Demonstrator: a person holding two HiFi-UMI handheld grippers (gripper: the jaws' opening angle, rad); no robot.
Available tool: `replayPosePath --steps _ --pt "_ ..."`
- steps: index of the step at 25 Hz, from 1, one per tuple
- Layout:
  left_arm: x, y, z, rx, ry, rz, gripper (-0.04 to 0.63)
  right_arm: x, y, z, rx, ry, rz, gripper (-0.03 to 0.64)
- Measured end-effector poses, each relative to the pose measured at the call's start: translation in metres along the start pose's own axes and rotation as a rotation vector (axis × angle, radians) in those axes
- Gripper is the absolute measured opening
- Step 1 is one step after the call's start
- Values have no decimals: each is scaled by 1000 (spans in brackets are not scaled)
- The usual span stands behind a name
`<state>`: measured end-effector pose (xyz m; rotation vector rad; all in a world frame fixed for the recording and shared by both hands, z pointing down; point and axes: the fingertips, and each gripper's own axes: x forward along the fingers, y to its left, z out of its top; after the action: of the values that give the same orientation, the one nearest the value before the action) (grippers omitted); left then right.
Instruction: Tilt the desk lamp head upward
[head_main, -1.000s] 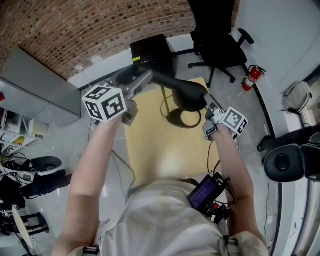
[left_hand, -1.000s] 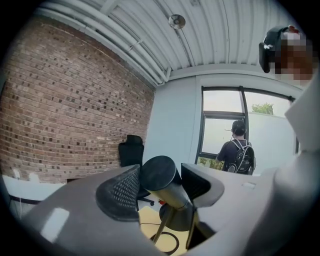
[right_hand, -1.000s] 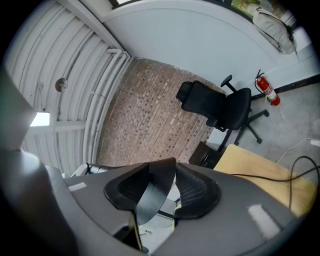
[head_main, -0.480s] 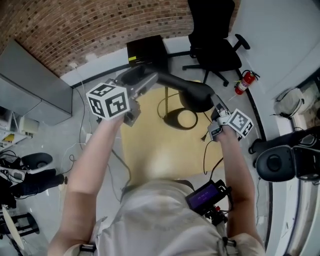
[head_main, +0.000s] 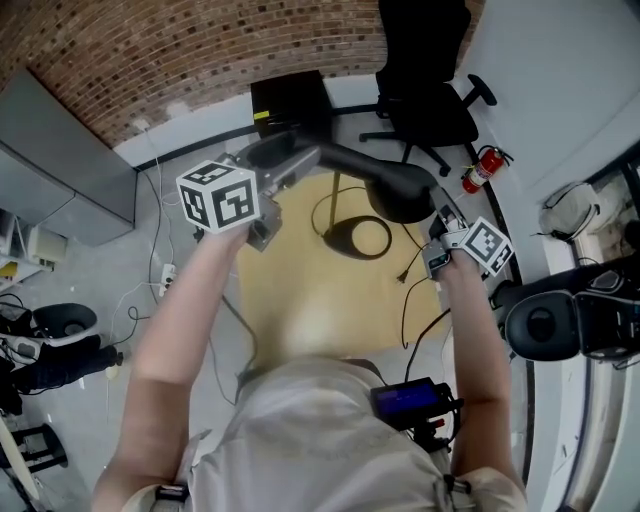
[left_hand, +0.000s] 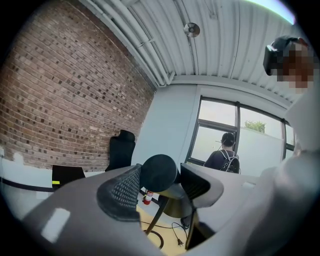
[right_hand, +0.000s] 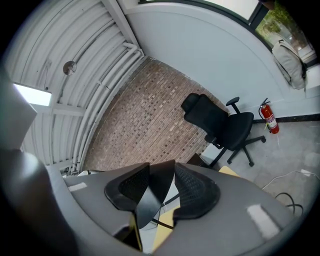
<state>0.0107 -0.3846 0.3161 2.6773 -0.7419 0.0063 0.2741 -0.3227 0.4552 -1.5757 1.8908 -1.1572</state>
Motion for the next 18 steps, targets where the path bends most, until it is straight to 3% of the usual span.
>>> replayPosePath --steps 11,16,18 --pt "-5 4 -9 -71 -11 -32 252 -4 21 32 -111 -14 -17 156" --pt "-7 3 -8 -43 4 -30 256 -7 18 42 -104 -23 -76 149" --pt "-8 6 -2 -17 9 -24 258 4 32 51 -144 -29 -26 143"
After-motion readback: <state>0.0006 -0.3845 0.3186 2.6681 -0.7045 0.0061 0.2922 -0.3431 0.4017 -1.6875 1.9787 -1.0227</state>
